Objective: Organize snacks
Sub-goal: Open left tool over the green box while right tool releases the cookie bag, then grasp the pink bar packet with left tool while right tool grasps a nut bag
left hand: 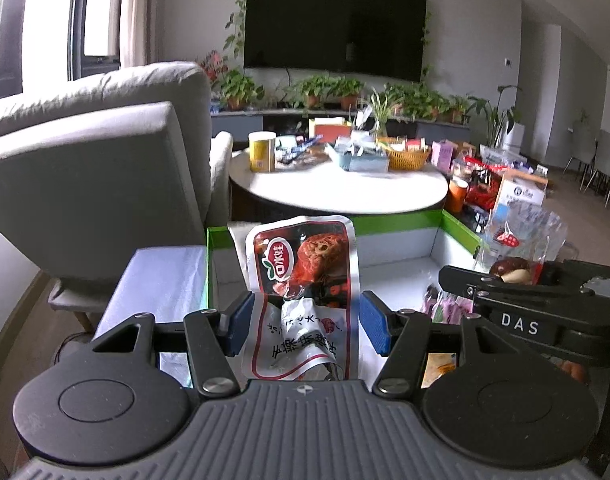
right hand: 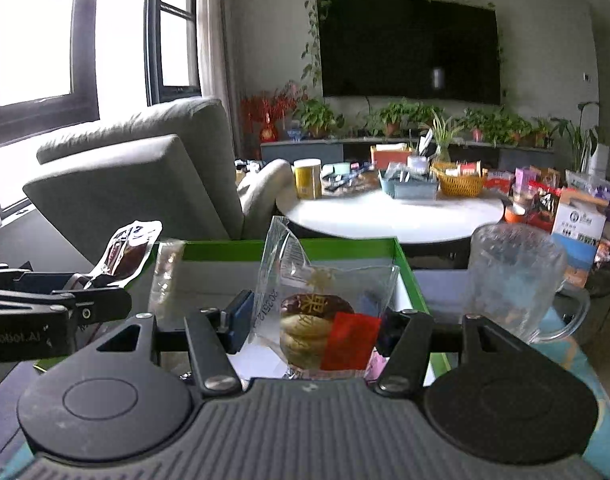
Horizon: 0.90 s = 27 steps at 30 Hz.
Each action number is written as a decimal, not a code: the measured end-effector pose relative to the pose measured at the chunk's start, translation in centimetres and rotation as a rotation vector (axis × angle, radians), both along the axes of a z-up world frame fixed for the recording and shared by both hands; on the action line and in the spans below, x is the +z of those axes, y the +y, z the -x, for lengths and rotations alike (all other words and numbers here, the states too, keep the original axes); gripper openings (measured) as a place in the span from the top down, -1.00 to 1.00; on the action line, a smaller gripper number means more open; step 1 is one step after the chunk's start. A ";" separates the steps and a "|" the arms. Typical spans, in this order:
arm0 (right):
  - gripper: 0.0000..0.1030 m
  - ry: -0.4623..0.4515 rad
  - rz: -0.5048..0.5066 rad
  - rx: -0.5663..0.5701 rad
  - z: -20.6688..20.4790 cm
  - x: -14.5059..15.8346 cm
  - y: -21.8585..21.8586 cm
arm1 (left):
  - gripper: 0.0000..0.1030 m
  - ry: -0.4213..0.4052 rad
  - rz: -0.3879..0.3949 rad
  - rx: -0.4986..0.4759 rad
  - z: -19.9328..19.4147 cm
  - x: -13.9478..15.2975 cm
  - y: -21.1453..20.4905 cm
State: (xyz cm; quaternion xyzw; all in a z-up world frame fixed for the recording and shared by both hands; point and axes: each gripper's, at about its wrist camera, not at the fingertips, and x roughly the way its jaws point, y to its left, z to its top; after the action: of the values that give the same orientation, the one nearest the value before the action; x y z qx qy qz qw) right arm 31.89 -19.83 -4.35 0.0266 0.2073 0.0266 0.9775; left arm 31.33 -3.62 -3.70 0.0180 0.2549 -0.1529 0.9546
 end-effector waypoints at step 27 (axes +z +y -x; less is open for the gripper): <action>0.10 0.025 -0.026 -0.034 7.1 0.0 -1.5 | -0.26 0.049 -0.032 -0.018 6.9 0.4 1.7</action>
State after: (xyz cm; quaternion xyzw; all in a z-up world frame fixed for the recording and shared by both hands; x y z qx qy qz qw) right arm 24.78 -21.30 -4.34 0.0432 0.2185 0.0123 0.9748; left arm 24.44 -1.92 -3.28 0.0320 0.2802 -0.1579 0.9463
